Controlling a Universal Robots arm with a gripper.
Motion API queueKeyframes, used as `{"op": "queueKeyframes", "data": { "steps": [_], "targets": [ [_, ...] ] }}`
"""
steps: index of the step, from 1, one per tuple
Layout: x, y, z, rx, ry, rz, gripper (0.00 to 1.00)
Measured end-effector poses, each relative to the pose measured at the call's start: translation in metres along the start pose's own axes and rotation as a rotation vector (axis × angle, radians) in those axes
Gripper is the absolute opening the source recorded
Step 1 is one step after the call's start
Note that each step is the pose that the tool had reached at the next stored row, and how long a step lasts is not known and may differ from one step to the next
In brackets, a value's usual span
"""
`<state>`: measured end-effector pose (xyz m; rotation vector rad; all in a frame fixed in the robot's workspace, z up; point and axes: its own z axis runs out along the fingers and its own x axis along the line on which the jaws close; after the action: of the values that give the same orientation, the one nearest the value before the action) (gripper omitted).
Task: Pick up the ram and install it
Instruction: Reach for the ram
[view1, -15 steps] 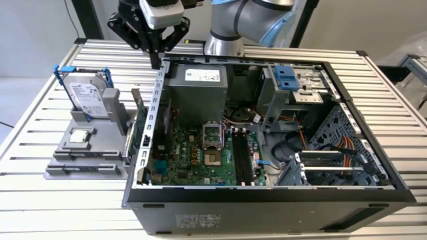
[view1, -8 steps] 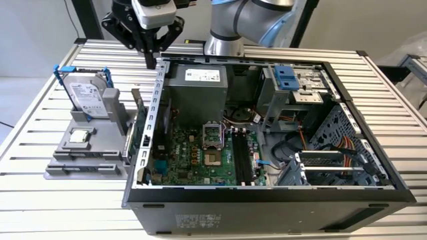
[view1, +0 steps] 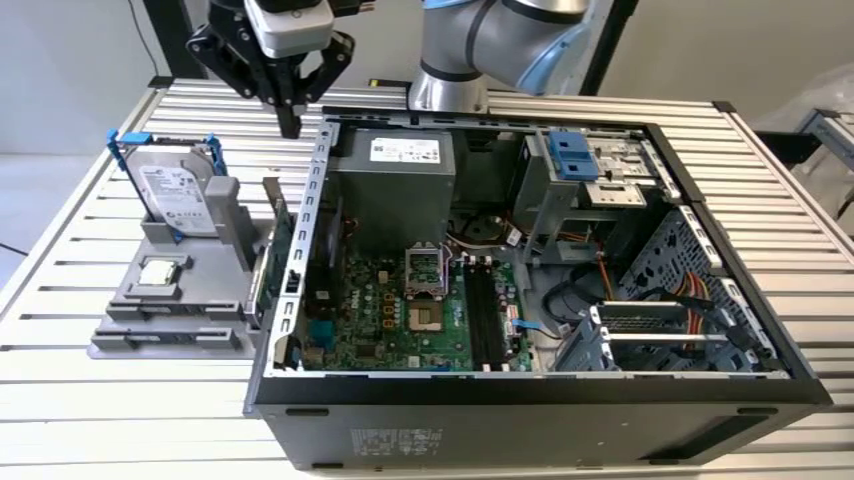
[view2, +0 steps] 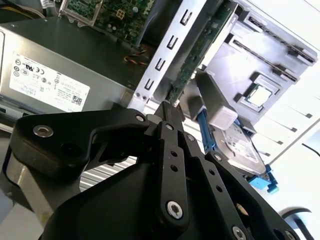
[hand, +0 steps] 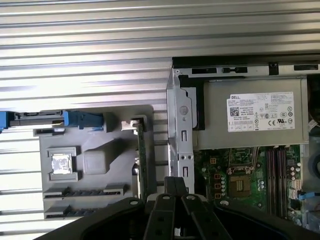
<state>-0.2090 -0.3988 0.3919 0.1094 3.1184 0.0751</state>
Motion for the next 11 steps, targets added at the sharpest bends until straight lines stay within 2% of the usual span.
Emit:
{"op": "queueKeyframes", "data": {
  "steps": [11],
  "targets": [
    [0.0152,-0.0011,0.0,0.0,0.0,0.0,0.0]
  ]
}}
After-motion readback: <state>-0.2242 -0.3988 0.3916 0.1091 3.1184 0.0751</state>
